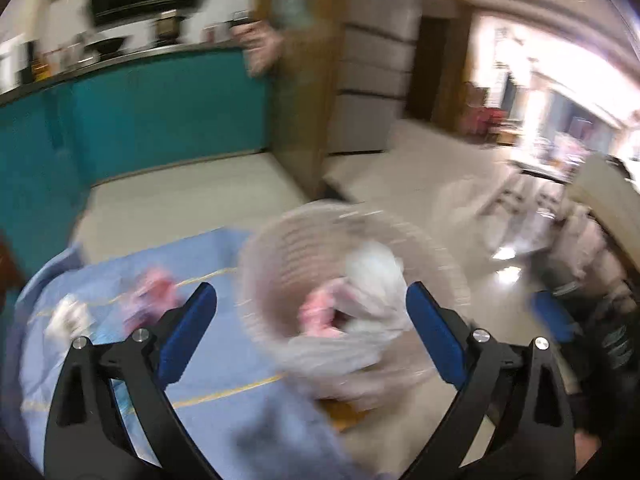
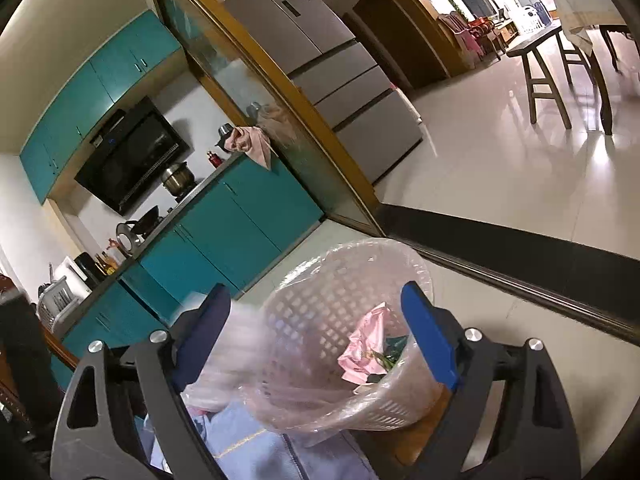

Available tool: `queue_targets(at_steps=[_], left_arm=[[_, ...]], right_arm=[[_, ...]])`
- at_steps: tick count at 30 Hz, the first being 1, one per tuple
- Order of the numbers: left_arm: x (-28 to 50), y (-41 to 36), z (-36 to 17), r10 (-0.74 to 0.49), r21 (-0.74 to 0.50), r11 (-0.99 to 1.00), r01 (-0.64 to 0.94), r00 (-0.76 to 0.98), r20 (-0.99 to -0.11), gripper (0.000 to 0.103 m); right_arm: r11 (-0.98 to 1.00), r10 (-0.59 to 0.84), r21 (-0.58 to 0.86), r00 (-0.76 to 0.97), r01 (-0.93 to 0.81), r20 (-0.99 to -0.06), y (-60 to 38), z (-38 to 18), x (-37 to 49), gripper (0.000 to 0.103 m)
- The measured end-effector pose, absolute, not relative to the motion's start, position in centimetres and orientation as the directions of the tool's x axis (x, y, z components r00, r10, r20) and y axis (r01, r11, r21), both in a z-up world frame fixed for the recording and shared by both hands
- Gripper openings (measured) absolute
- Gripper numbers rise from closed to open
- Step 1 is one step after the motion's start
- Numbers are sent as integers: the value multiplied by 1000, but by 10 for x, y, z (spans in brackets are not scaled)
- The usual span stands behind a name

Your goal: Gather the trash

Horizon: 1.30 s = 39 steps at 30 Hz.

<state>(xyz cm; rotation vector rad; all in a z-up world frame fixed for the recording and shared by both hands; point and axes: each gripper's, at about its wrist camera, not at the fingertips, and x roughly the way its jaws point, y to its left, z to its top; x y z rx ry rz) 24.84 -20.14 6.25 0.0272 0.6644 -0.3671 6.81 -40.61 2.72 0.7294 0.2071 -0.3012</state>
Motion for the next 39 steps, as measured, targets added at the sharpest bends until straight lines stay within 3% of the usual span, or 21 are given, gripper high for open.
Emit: queue_targets(at_steps=[9, 15, 21, 39], left_arm=[[167, -50, 34, -120, -119, 991, 60, 784, -609, 100], [129, 4, 1, -35, -132, 989, -67, 760, -648, 100], [121, 11, -7, -37, -129, 990, -65, 750, -660, 100], [117, 6, -12, -44, -116, 992, -47, 737, -674, 100]], right_arm=[[854, -53, 478, 949, 203, -309, -350, 39, 94, 86], [953, 113, 300, 890, 28, -442, -268, 33, 117, 86], [974, 171, 215, 861, -74, -479, -217, 25, 107, 86], [977, 180, 191, 835, -91, -520, -203, 18, 103, 86]])
